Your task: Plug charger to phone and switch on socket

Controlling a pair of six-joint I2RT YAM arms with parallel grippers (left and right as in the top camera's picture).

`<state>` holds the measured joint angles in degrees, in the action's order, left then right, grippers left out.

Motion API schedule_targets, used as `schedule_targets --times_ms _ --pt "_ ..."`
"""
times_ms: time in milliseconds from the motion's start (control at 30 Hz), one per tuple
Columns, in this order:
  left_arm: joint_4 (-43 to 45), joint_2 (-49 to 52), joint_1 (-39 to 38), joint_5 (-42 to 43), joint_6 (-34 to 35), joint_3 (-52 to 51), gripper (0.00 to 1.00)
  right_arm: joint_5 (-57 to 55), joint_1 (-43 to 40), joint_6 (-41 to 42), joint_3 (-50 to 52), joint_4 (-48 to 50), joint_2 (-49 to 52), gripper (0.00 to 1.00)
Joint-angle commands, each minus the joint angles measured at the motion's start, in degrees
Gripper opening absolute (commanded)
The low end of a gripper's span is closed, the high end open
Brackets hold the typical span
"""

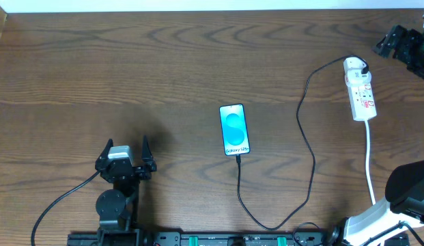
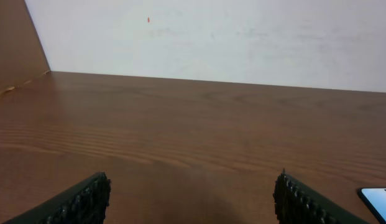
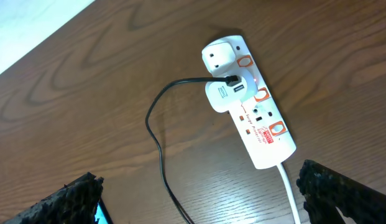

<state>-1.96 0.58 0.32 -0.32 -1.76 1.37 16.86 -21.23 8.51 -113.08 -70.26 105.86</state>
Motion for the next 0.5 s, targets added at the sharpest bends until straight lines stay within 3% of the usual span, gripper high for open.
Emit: schedule_targets --times_ms 0,233,467 --pt "-2.19 -0.35 0.26 -0.31 -0.81 -1.14 0.84 -0.55 0.22 0.22 -0.07 -0.22 0.31 0.99" --pt "-2.19 -0.35 0.26 -0.31 -0.81 -1.14 0.84 -1.97 0.28 0.22 -0.07 1.07 -1.81 0.99" --pt "-2.19 -0.35 0.26 -0.31 -0.81 -1.14 0.84 -2.86 2.29 0.22 4.98 10.19 -12.52 0.99"
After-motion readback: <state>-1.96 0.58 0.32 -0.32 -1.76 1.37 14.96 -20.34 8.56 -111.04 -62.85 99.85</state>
